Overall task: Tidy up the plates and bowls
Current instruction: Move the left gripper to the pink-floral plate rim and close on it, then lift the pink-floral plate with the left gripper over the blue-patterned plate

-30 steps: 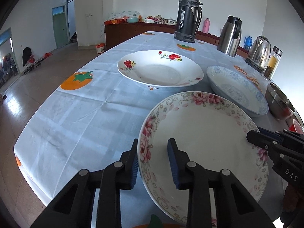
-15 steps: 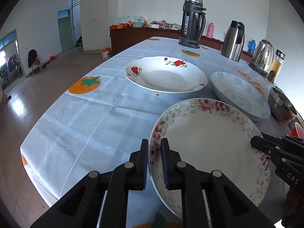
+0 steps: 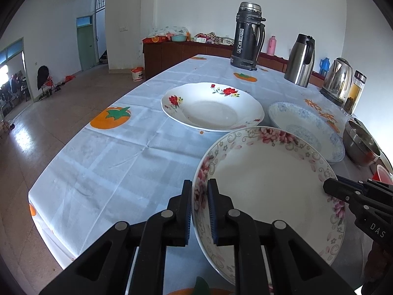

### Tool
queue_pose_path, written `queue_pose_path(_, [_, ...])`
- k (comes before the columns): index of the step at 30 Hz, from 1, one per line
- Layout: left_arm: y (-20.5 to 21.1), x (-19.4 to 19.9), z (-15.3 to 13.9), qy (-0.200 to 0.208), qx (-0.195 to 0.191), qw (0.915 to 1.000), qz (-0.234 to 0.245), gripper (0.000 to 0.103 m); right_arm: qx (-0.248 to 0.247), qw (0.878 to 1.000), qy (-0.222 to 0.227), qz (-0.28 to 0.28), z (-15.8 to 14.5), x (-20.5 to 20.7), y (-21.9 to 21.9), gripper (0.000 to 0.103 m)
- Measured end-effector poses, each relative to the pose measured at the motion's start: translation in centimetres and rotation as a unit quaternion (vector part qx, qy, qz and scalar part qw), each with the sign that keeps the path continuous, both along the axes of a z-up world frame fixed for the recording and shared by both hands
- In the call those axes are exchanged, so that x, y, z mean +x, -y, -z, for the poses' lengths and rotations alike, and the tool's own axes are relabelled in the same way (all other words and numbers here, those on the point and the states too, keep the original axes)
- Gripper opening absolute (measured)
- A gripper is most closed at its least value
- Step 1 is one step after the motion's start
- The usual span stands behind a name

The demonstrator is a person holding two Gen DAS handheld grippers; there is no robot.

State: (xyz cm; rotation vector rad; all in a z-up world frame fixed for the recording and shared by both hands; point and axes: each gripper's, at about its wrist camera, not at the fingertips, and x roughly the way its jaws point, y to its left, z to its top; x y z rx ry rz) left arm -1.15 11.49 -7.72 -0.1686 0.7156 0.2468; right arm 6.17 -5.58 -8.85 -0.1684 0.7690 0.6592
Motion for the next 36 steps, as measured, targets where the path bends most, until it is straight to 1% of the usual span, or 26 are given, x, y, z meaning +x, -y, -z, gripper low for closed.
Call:
queue_pose_path(13, [0.4, 2.4, -1.7, 0.011, 0.004, 0.9998, 0.015, 0.014, 0.013, 1.000, 0.017, 0.022, -1.2, 1.1, 0.7, 0.011])
queue_pose_path(22, [1.3, 4.4, -2.9, 0.029, 0.012, 0.9991, 0.027, 0.014, 0.027, 0.998, 0.036, 0.048, -2.1, 2.1, 1.5, 0.011])
queue_pose_path(30, [2.2, 6.4, -4.1, 0.047, 0.023, 0.9978, 0.039, 0.014, 0.034, 0.995, 0.052, 0.072, -2.9, 3.8, 2.3, 0.011])
queue_pose_path(36, [3.0, 8.0, -4.6, 0.055, 0.022, 0.9971, 0.048, 0.014, 0.040, 0.993, 0.066, 0.094, -3.7, 5.1, 3.1, 0.010])
